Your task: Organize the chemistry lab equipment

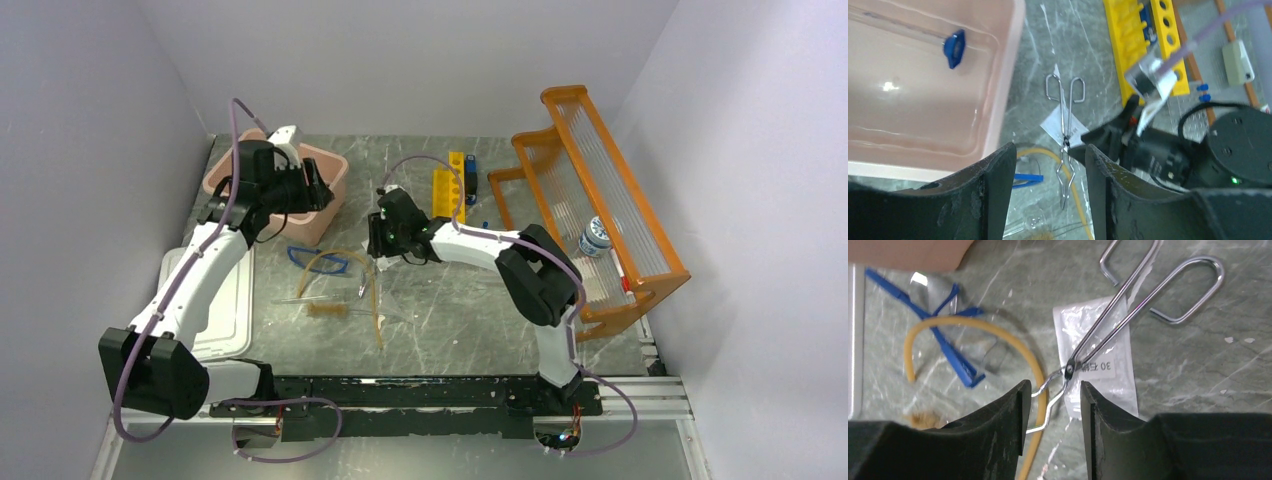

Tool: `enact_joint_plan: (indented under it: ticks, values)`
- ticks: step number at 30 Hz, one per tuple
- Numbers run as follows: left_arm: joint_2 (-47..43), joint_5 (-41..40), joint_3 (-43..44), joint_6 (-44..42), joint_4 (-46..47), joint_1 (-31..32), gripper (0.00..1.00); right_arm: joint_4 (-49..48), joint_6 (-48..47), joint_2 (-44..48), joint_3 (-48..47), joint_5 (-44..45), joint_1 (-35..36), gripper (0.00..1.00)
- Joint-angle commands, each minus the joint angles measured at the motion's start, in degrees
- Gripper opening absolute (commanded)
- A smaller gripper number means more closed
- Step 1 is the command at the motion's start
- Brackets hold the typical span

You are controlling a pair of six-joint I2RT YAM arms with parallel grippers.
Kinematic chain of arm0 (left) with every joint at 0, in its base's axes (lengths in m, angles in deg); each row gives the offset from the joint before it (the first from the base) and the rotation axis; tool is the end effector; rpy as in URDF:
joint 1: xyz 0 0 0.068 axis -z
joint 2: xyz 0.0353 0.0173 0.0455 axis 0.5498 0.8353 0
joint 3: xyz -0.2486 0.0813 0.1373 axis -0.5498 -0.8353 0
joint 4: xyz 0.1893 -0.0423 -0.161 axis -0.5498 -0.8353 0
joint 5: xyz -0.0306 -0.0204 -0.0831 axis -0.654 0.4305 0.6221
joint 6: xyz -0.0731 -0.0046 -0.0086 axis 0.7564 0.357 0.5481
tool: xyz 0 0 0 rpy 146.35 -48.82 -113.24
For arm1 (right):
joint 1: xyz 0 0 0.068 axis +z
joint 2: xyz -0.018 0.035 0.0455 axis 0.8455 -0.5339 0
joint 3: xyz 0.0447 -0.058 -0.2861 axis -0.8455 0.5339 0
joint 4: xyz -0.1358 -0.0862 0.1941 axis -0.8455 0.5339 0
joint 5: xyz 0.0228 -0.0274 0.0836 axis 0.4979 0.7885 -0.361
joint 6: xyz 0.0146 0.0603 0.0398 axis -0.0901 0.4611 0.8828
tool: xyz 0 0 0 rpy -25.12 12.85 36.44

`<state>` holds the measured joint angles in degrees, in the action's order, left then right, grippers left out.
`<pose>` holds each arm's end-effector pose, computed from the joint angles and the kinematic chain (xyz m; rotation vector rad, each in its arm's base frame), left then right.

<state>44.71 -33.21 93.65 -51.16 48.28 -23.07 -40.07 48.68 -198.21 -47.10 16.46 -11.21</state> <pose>0.2854 -0.0652 0.3500 0.0114 2.1438 -0.5058 0.3111 0.3317 0.1866 -0.4358 2.3700 0.6766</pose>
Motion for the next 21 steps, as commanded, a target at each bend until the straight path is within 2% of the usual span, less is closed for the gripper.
enact_joint_plan:
  ticks: [1, 9, 14, 21]
  values:
    - [-1.2, 0.3, -1.8, -3.2, 0.8, 2.1, 0.57, 6.5, 9.5, -3.3, -6.9, 6.9, 0.5, 0.45]
    - [-0.8, -3.5, -0.4, -4.1, -0.6, 3.7, 0.57, 12.4, 19.1, -6.4, -9.0, 8.2, 1.8, 0.46]
    - [-0.3, -6.7, 0.4, -3.9, -1.6, 4.3, 0.58, 15.8, 21.0, -7.9, -11.3, 7.2, 3.4, 0.5]
    - [-1.6, -7.0, -0.9, -4.3, -1.1, 5.8, 0.59, 17.6, 26.3, -9.5, -10.7, 7.8, 4.7, 0.52]
